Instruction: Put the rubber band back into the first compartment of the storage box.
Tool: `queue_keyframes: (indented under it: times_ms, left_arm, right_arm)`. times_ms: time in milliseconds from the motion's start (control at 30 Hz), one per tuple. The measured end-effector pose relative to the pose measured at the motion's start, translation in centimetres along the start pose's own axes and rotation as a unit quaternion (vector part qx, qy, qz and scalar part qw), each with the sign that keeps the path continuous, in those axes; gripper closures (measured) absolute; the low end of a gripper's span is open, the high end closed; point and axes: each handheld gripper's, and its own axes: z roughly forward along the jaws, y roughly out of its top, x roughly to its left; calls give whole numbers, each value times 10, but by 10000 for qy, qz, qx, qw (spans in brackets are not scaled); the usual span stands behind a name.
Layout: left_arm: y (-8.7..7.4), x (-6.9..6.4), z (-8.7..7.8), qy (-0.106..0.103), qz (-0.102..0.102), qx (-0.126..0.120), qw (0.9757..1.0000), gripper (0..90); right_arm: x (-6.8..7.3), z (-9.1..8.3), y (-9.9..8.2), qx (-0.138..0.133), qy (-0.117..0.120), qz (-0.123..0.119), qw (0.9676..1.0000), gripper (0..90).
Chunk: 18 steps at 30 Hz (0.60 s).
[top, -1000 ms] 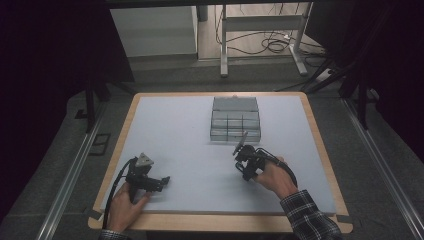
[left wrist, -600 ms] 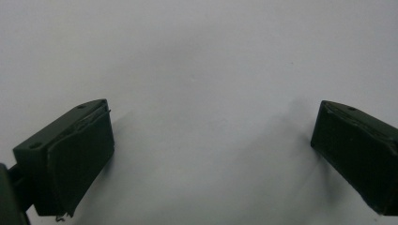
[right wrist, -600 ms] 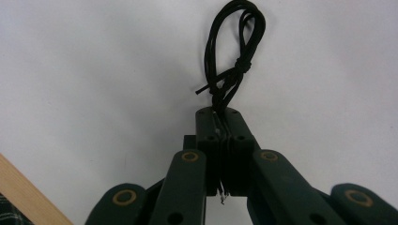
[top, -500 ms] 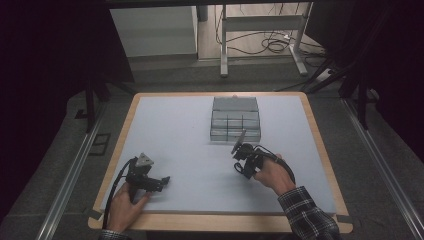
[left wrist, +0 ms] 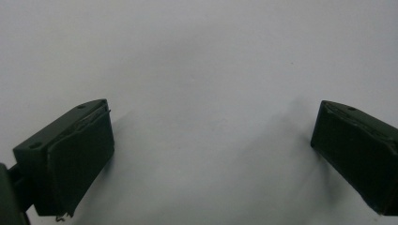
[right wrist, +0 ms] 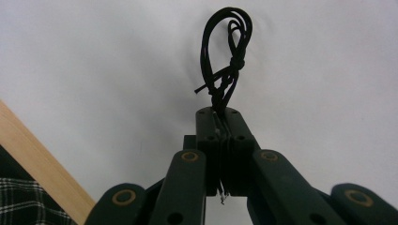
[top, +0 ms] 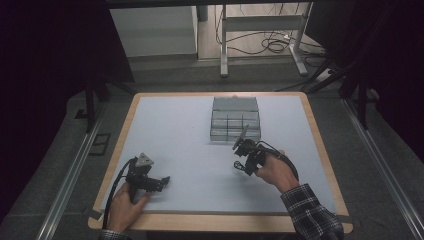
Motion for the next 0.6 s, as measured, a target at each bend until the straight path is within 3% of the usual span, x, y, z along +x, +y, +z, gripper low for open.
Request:
queue_keyframes:
  times_ms: [333, 600]
  left_arm:
    - [0, 0, 0, -1, 0, 0, 10000, 0]
    - [0, 0, 0, 0, 0, 0, 10000, 0]
  right_arm:
    - [-2, -14, 2, -64, -36, -9, 10000, 858]
    - [-5, -20, 3, -464, -61, 98, 9989, 858]
